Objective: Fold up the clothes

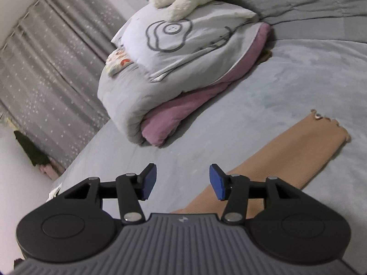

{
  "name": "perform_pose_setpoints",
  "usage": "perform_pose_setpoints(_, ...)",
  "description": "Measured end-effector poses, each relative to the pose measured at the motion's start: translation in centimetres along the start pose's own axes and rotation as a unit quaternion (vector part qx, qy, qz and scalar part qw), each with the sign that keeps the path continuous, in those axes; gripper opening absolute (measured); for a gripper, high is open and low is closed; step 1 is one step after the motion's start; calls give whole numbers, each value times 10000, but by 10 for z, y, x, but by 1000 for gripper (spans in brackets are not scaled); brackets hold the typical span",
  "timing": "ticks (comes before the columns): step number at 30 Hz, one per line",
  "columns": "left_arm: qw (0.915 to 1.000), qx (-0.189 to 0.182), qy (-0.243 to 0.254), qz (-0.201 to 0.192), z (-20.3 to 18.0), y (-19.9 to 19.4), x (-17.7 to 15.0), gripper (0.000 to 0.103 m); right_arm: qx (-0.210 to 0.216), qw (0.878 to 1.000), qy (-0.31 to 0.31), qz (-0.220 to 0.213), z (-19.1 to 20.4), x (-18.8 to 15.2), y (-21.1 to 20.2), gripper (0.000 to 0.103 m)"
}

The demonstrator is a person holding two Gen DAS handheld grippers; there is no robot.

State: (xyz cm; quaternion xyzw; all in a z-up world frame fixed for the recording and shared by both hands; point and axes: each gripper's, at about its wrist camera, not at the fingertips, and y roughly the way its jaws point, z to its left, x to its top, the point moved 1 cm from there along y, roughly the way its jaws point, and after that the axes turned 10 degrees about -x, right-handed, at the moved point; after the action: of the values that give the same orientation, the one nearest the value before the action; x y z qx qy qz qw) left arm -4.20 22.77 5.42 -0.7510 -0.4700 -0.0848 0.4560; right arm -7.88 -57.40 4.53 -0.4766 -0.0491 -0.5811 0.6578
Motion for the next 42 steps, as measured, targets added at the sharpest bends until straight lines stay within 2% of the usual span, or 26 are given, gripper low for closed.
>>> perform_pose_setpoints(4,9986,-138,-187,-465,-1,-13,9,5,85,9994,-323,40,10,-4,-2,53)
perform_pose_setpoints(6,9963,-110,-148,-835,-2,-25,16,0,49,9986,-525,22,16,-6,-4,53)
perform_pose_setpoints(9,9935,-176,-160,-1115,7,-34,26,0,84,9977,-669,25,21,-7,-4,53)
perform_pose_setpoints(13,9943,-197,-271,-1009,12,-40,23,0,102,9967,-799,107,26,-12,-4,54)
perform_pose_setpoints(16,9976,-411,-206,-510,-1,-29,22,0,89,9951,-956,252,31,-18,0,55)
perform_pose_setpoints(20,9965,-373,-448,-603,7,-35,22,0,102,9929,-1156,277,39,-22,0,61)
perform_pose_setpoints(23,9964,-376,-617,-433,15,-34,19,0,169,9922,-1197,302,42,-25,-1,67)
perform_pose_setpoints(28,9966,-415,-526,-470,25,-36,25,1,162,9910,-1275,367,47,-31,1,69)
perform_pose_setpoints(31,9985,-290,-381,-252,31,-21,25,1,185,9912,-1259,377,47,-31,1,69)
perform_pose_setpoints(34,9985,-320,-402,-174,34,-13,23,10,204,9912,-1240,406,47,-31,3,69)
perform_pose_setpoints(35,9985,-297,-416,-187,34,-11,22,28,205,9911,-1252,409,47,-31,3,69)
perform_pose_setpoints(36,9985,-267,-439,-206,34,-10,21,40,206,9909,-1265,411,47,-31,3,69)
perform_pose_setpoints(40,9982,-182,-553,-120,35,-6,19,47,214,9909,-1262,421,47,-31,4,69)
perform_pose_setpoints(42,9992,24,-385,-96,30,-5,17,50,218,9909,-1255,427,47,-31,5,70)
